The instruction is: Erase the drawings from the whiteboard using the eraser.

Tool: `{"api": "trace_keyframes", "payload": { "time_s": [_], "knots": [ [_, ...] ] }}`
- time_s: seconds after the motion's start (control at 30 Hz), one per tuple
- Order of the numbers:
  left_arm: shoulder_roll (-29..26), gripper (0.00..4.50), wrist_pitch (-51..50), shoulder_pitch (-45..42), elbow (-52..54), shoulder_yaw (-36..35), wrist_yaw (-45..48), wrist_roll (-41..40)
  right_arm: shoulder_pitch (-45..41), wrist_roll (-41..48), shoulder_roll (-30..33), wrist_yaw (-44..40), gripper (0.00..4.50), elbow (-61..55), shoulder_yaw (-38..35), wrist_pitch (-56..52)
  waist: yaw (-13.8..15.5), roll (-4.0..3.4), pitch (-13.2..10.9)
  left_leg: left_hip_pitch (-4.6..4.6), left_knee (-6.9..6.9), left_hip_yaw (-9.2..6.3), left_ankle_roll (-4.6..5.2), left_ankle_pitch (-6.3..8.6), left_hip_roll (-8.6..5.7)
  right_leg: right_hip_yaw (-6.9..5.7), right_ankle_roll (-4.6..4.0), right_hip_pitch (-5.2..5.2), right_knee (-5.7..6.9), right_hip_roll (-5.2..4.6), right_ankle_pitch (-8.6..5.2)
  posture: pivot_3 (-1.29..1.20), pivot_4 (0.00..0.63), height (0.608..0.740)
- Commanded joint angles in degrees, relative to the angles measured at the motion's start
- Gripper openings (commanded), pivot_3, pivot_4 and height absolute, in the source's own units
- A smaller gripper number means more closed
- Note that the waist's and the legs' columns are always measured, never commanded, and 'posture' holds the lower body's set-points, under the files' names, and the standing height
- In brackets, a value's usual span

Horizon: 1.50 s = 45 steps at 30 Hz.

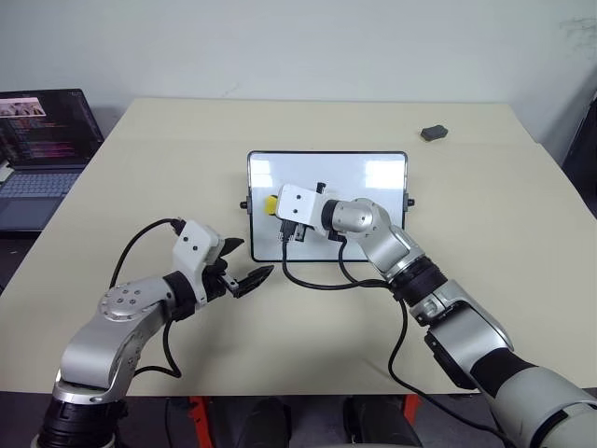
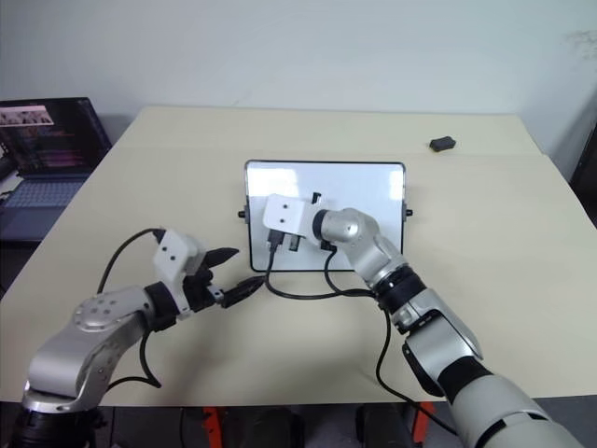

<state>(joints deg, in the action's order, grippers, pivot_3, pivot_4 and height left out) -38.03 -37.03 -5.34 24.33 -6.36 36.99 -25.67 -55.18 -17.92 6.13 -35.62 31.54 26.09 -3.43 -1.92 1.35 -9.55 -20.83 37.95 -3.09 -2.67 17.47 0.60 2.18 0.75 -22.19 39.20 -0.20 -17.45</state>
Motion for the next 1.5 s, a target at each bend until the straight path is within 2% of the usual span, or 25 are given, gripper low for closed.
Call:
{"api": "trace_keyframes", "payload": {
  "time_s": [0.03, 0.17, 0.33, 0.53, 0.73, 0.87, 1.0, 1.23, 1.5],
  "knots": [
    [-0.17, 4.50, 0.86, -1.38, 0.78, -0.34, 0.33, -0.06, 0.32, -0.35, 0.43, 0.14, 0.97, 0.88, -0.80, -2.30, -0.01, 0.00, 0.00, 0.00, 0.00, 0.00, 0.00, 0.00, 0.00, 0.00, 0.00, 0.00, 0.01, 0.00, 0.00, 0.00, 0.150, 0.740],
    [-0.57, 4.50, 0.84, -2.84, 0.04, -0.05, 1.03, -0.04, 0.80, 5.63, 0.82, -0.68, 0.97, -7.60, -6.97, -5.88, 0.19, -0.02, -0.03, -0.02, 0.02, -0.02, 0.00, 0.00, -0.01, -0.02, 0.00, -0.01, 0.02, 0.00, 0.00, 0.00, 0.150, 0.740],
    [-0.58, 4.50, 2.07, -4.85, -0.40, 0.60, 2.58, 0.07, 8.54, 13.01, 3.30, -1.10, 0.97, -25.94, -15.03, -16.68, 0.36, -0.02, -0.04, -0.35, -0.01, -0.09, -0.02, 0.00, -0.01, -0.06, 0.01, -0.17, -0.22, -0.01, -0.01, 0.00, 0.150, 0.740],
    [-0.03, 4.50, 2.77, -10.30, 0.74, 3.91, 6.42, -1.61, 28.53, 18.60, 8.04, 1.09, 0.97, -52.70, -22.90, -35.95, 0.82, 0.05, 0.02, -1.39, 0.01, -0.14, -0.09, -0.02, -0.01, -0.11, 0.03, -1.09, -0.19, -0.01, -0.01, 0.00, 0.150, 0.740],
    [-0.01, 4.50, 4.24, -16.81, -1.01, 11.35, 16.81, -3.00, 42.07, 20.54, 11.71, 6.03, 0.97, -68.05, -33.34, -48.79, 0.11, -0.02, -0.02, -1.30, 0.08, 0.05, -0.01, 0.00, -0.04, 0.07, 0.03, -1.12, -0.10, 0.02, -0.01, 0.00, 0.150, 0.740],
    [0.93, 4.50, 6.28, -22.09, -3.94, 17.36, 24.91, -2.65, 47.75, 20.22, 13.21, 9.03, 0.97, -70.32, -35.51, -51.52, 0.07, -0.01, -0.02, -1.06, 0.08, 0.03, 0.03, -0.04, -0.02, 0.07, 0.04, -0.93, 0.00, 0.13, -0.02, 0.00, 0.150, 0.740],
    [2.47, 4.50, 9.99, -26.08, -7.64, 21.95, 29.04, 0.42, 50.18, 20.36, 11.56, 12.78, 0.97, -68.94, -35.68, -51.57, -0.16, -0.02, -0.02, -0.98, 0.11, 0.16, 0.05, -0.06, -0.03, 0.20, 0.04, -0.94, 0.13, 0.19, -0.02, 0.00, 0.150, 0.740],
    [7.67, 4.50, 13.54, -30.94, -13.35, 26.56, 30.03, 4.82, 49.55, 22.46, 6.71, 18.49, 0.97, -64.09, -40.23, -50.88, 0.14, -0.02, -0.02, -1.01, 0.19, 0.17, 0.06, -0.07, -0.05, 0.25, 0.04, -0.95, 0.21, 0.21, -0.02, 0.00, 0.150, 0.740],
    [8.79, 4.50, 14.45, -30.37, -14.03, 26.52, 29.99, 6.63, 47.35, 26.00, 6.15, 20.88, 0.97, -61.26, -43.63, -51.14, 0.08, -0.04, -0.01, -0.98, 0.20, 0.16, 0.07, -0.07, -0.03, 0.26, 0.04, -0.97, 0.30, 0.22, -0.03, 0.00, 0.150, 0.740]
  ]
}}
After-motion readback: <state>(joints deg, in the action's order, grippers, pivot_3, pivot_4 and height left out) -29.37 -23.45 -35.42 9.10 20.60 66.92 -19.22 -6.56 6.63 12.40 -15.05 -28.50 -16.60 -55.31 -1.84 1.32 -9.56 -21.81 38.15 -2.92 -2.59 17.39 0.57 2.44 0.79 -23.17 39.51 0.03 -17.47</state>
